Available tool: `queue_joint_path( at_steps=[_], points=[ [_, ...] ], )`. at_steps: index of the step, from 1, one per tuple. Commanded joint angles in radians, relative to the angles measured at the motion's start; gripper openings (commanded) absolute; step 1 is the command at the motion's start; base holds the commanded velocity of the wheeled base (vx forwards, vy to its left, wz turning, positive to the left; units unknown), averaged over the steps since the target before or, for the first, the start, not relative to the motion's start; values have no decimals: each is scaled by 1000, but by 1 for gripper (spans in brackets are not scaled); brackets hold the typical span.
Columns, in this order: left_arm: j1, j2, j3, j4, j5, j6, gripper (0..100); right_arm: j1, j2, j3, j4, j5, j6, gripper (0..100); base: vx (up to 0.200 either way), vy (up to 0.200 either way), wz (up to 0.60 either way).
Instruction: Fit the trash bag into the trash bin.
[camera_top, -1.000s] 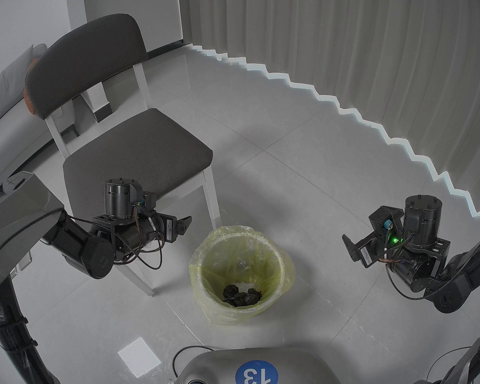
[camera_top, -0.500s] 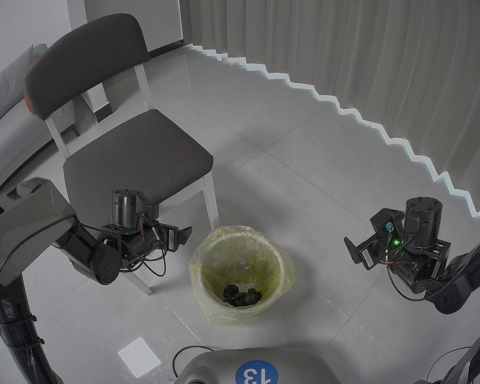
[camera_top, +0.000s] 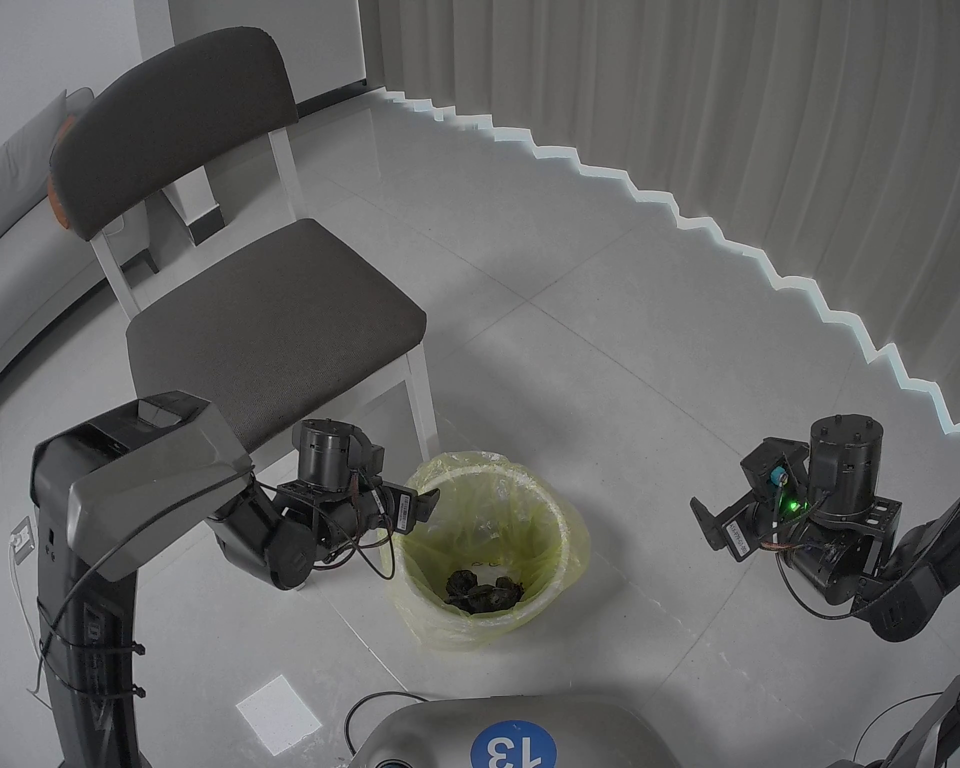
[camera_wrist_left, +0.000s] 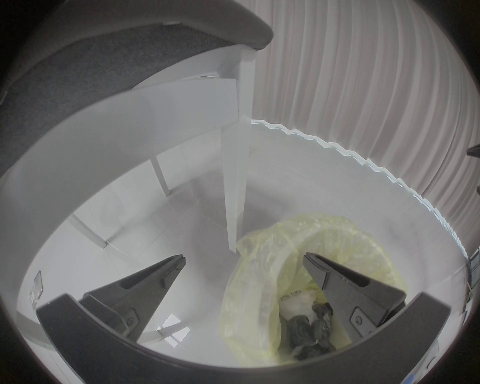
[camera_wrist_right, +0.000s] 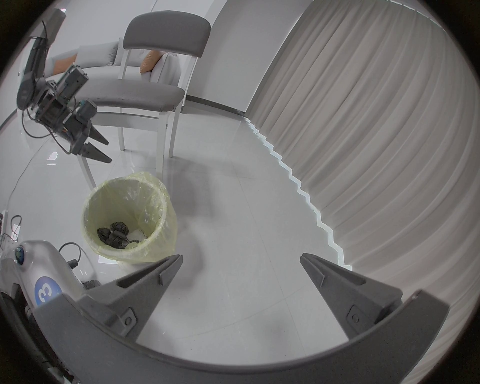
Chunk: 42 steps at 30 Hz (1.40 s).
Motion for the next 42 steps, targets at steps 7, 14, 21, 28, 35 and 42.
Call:
queue_joint_path(
  at_steps=[7, 14, 21, 28, 35, 42],
  points=[
    [63, 185, -257, 47, 1, -2, 100, 1, 5, 41, -3, 30, 10, 100, 0, 0, 0],
    [63, 222, -303, 63, 1, -2, 100, -1, -2, 57, -4, 33, 13, 100, 0, 0, 0],
    [66, 242, -314, 63, 10, -1, 100, -1, -9, 71, -4, 35, 13, 100, 0, 0, 0],
    [85, 250, -337, 81, 13, -1, 100, -1, -7, 99, -33, 35, 12, 100, 0, 0, 0],
    [102, 256, -340, 81, 11, -1, 100, -1, -7, 104, -41, 36, 12, 100, 0, 0, 0],
    [100, 294, -349, 81, 11, 1, 100, -1, -1, 104, -41, 36, 12, 100, 0, 0, 0]
  ],
)
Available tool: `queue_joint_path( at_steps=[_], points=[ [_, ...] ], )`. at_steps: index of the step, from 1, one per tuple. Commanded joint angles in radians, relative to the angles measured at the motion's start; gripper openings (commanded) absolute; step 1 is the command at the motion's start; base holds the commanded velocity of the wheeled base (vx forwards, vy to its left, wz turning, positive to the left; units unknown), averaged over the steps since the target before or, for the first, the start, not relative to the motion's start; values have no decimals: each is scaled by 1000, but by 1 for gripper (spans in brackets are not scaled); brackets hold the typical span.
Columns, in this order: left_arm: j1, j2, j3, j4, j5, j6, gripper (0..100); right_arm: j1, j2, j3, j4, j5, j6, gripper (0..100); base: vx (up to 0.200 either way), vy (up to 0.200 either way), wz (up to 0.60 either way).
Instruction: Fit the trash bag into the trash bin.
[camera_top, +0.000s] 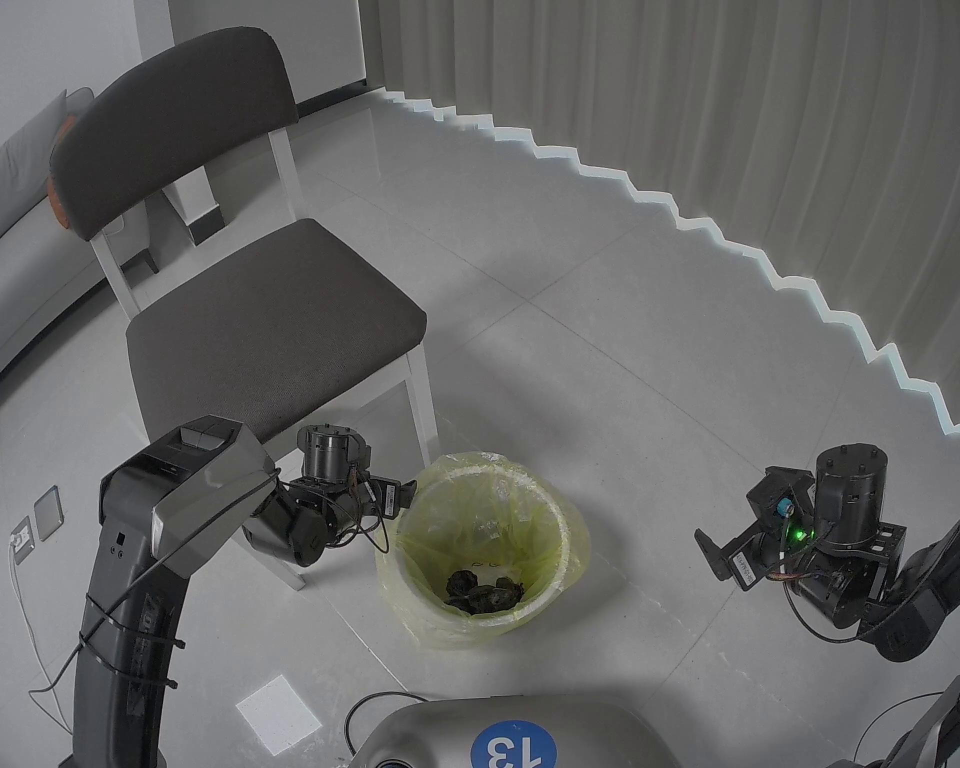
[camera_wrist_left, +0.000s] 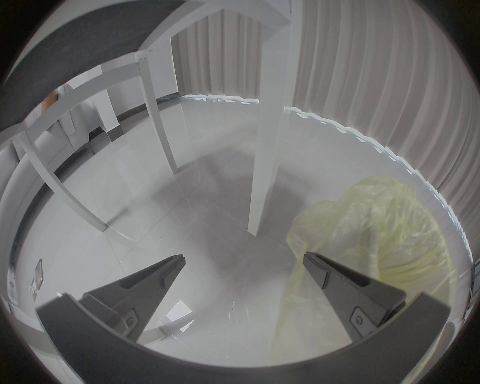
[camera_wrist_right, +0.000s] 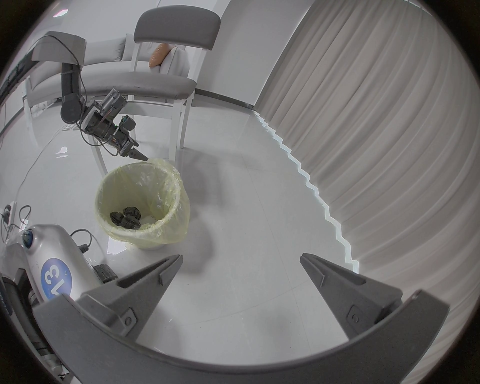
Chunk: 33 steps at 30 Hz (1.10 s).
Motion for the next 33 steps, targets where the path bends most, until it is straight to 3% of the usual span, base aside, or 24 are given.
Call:
queue_joint_path(
  at_steps=[1, 18, 23, 33],
  points=[
    [-2, 32, -9, 1, 0, 0, 100, 0, 4, 2, 0, 0, 0, 100, 0, 0, 0],
    [23, 100, -144, 121, 2, 8, 100, 0, 52, 14, 0, 15, 0, 100, 0, 0, 0],
    [49, 37, -69, 88, 0, -1, 100, 2, 109, 2, -6, 15, 1, 100, 0, 0, 0],
    [46, -103, 178, -148, -55, 0, 100, 48, 299, -110, -65, 12, 14, 100, 0, 0, 0]
  ],
)
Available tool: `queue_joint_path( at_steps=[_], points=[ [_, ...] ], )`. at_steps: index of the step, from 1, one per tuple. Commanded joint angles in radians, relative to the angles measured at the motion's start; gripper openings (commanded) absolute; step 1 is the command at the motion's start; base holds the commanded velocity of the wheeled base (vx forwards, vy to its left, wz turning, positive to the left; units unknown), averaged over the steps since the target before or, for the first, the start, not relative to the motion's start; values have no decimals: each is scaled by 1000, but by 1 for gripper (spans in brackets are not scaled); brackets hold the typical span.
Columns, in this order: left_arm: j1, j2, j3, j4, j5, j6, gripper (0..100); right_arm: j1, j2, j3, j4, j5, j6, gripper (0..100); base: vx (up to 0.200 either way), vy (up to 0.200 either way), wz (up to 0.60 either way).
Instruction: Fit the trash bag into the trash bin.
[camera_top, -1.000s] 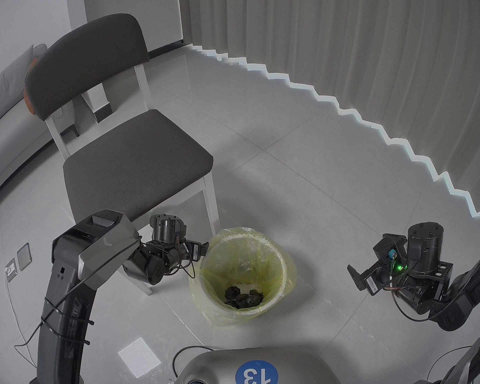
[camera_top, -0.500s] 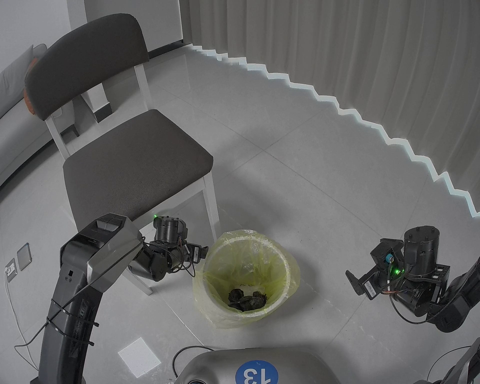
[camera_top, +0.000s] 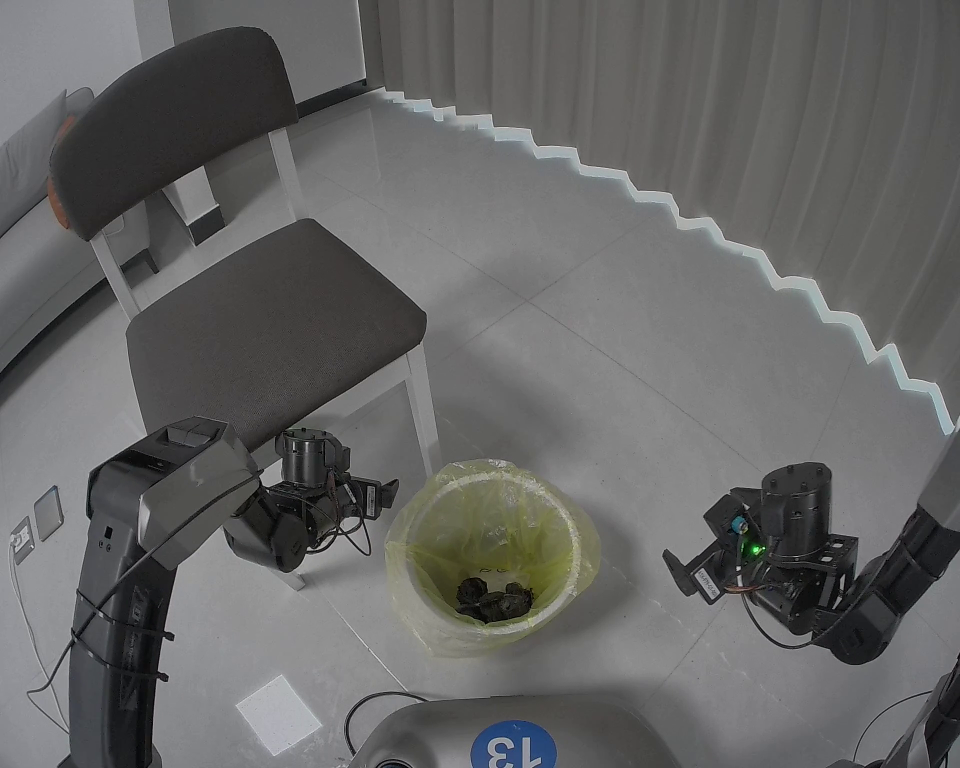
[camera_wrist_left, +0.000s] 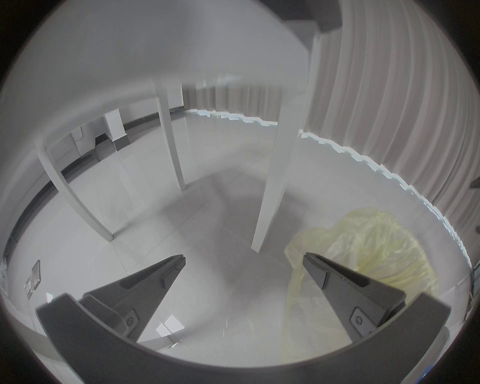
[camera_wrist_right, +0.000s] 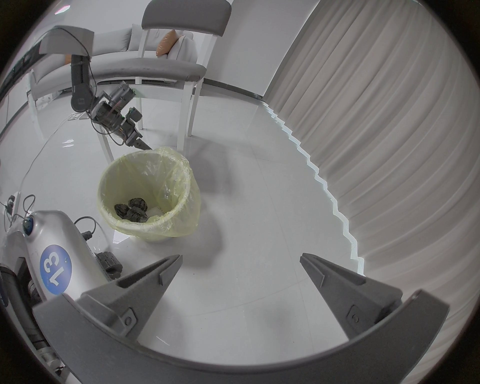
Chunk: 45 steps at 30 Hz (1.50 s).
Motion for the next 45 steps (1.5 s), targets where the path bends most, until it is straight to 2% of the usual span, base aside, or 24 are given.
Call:
queue_joint_path(
  at_steps=[1, 11, 16, 35, 42, 45],
  points=[
    [-3, -101, 120, -71, -36, 0, 100, 31, 145, -78, -11, -1, 4, 100, 0, 0, 0],
    [-25, -208, 287, -204, -71, -3, 100, 33, 324, -264, 4, 22, -2, 100, 0, 0, 0],
    [-54, -279, 352, -240, -71, -3, 100, 8, 367, -368, 93, 49, -2, 100, 0, 0, 0],
    [-68, -440, 464, -264, -85, -26, 100, -15, 525, -518, 142, 66, -4, 100, 0, 0, 0],
    [-68, -441, 487, -296, -86, -26, 100, -12, 585, -617, 216, 77, -6, 100, 0, 0, 0],
    [-68, -441, 499, -310, -86, -27, 100, -13, 614, -675, 291, 77, -22, 100, 0, 0, 0]
  ],
)
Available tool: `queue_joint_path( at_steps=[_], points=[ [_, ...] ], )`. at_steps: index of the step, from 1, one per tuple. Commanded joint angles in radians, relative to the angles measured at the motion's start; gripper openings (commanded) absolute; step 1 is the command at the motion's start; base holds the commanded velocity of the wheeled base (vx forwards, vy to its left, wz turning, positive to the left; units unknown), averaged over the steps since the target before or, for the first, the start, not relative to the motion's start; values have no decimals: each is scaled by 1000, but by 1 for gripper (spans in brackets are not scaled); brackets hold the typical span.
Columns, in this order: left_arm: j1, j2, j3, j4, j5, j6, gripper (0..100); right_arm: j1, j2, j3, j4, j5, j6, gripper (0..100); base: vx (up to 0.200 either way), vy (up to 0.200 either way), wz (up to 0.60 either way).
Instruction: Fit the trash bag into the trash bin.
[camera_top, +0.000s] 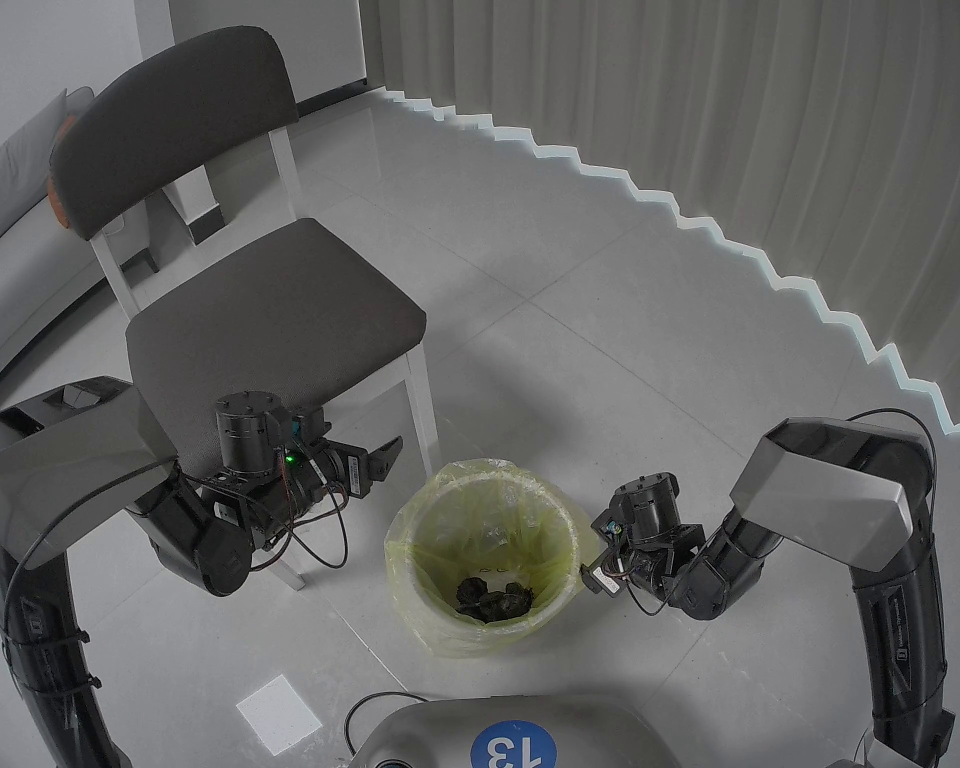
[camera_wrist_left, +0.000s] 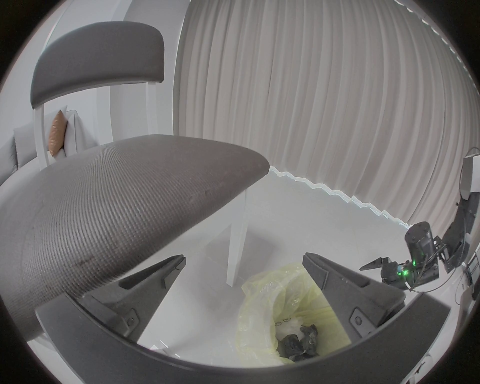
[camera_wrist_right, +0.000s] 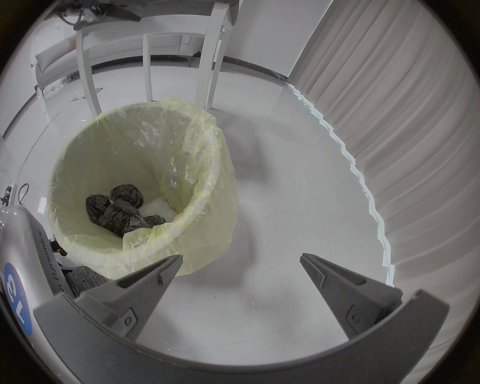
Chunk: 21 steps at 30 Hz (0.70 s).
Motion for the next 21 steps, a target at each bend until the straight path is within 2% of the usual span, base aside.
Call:
queue_joint_path(
  at_steps=[1, 9, 13, 15, 21],
  points=[
    [-1, -4, 18, -43, -2, -2, 100, -4, 58, -83, 82, -1, -19, 100, 0, 0, 0],
    [-16, -23, 41, -62, -3, -3, 100, -47, 78, -138, 165, -1, -24, 100, 0, 0, 0],
    [-39, -52, 67, -63, -29, -32, 100, -67, 69, -106, 165, -2, -28, 100, 0, 0, 0],
    [-62, -67, 89, -63, -52, -66, 100, -76, 20, -64, 163, -9, -28, 100, 0, 0, 0],
    [-107, -79, 97, -80, -59, -72, 100, -82, -132, 57, 159, -15, -25, 100, 0, 0, 0]
  ],
)
